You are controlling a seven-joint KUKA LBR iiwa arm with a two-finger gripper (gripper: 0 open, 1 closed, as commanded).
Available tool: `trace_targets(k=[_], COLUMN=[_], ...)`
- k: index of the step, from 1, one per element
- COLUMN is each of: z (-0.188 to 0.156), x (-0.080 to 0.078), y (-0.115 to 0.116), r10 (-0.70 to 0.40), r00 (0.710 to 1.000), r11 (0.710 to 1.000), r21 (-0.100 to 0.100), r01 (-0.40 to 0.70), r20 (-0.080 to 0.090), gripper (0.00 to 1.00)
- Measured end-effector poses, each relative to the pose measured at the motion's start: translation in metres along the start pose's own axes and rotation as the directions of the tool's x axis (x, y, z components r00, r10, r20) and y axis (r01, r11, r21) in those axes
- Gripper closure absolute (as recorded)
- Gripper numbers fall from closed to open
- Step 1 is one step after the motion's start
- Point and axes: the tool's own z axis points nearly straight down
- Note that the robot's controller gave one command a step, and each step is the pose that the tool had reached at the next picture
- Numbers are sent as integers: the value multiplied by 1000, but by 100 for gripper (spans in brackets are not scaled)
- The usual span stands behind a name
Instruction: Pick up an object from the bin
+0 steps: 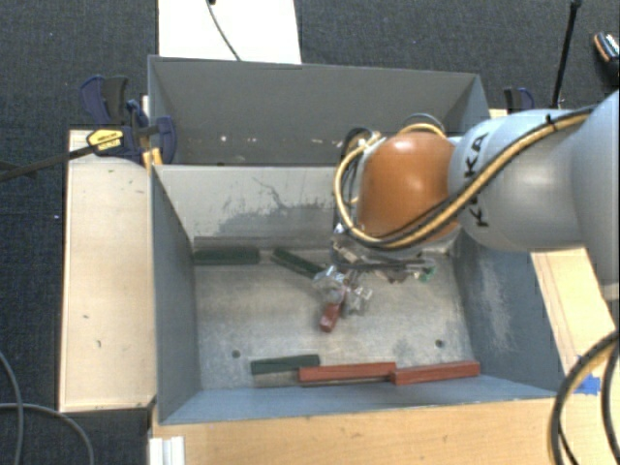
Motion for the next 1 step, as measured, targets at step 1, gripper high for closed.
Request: trace_targets(k=[1], z=[-146], x=[-6], y=[7], r10=[-31], r00=[1000], r11=[999], r21=[7], r01=[31], r20=[6], gripper=[100])
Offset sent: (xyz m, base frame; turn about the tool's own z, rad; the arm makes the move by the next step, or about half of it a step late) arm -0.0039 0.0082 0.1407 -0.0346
